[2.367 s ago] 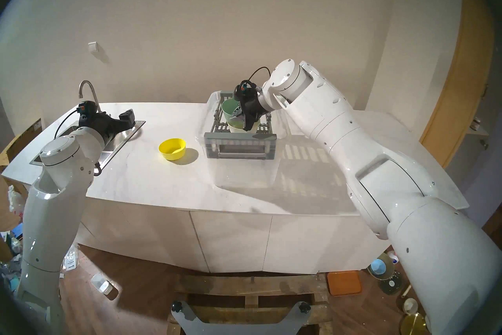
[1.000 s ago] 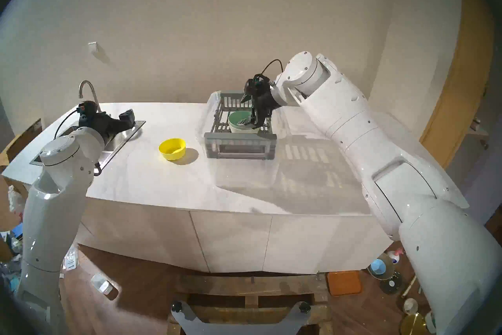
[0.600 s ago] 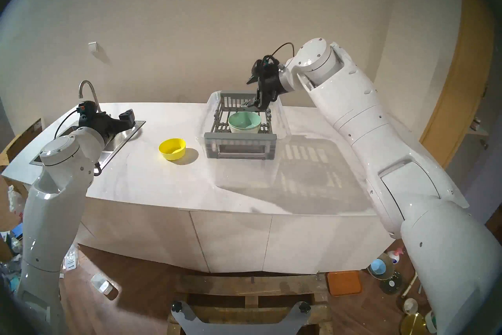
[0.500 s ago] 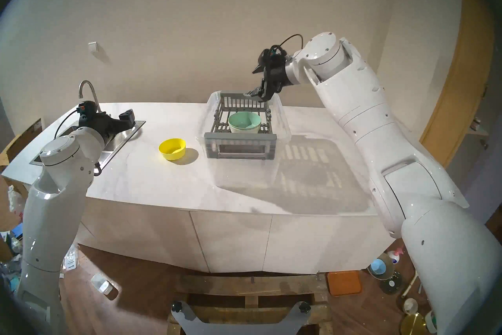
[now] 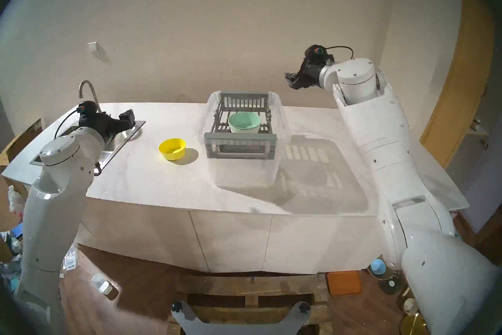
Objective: Place the plate or bowl neatly into the plate slot of the drying rack
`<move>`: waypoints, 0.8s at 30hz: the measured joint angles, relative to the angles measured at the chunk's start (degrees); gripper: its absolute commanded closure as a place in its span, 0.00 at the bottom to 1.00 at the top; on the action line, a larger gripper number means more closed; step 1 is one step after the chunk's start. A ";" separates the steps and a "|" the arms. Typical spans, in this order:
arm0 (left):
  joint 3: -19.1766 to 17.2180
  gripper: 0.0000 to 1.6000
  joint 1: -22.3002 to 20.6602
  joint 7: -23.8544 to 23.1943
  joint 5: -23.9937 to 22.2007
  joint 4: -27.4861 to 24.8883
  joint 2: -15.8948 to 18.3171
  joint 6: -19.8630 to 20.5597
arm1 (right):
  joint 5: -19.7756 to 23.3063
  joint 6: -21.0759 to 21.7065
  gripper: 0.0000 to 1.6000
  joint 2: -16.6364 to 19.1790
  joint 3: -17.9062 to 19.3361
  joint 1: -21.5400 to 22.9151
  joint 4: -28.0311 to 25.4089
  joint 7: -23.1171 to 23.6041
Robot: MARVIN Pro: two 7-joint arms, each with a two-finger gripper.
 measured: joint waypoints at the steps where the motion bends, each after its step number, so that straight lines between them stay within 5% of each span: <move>1: 0.00 0.00 0.00 0.00 0.00 0.00 0.00 0.00 | 0.41 0.03 0.00 -0.03 0.91 -0.75 -0.59 -1.40; 10: -0.01 0.00 0.00 0.00 -0.01 0.00 0.01 0.00 | 3.81 0.27 0.00 -4.20 10.02 -9.66 -3.95 -8.33; 17: -0.01 0.00 0.01 0.00 -0.01 0.01 0.02 0.00 | 3.83 0.09 0.00 -7.05 10.18 -16.46 -6.04 -9.63; 24: -0.01 0.00 0.00 0.00 -0.01 0.02 0.02 0.00 | 3.25 -0.13 0.00 -6.55 11.10 -16.17 -5.40 -10.44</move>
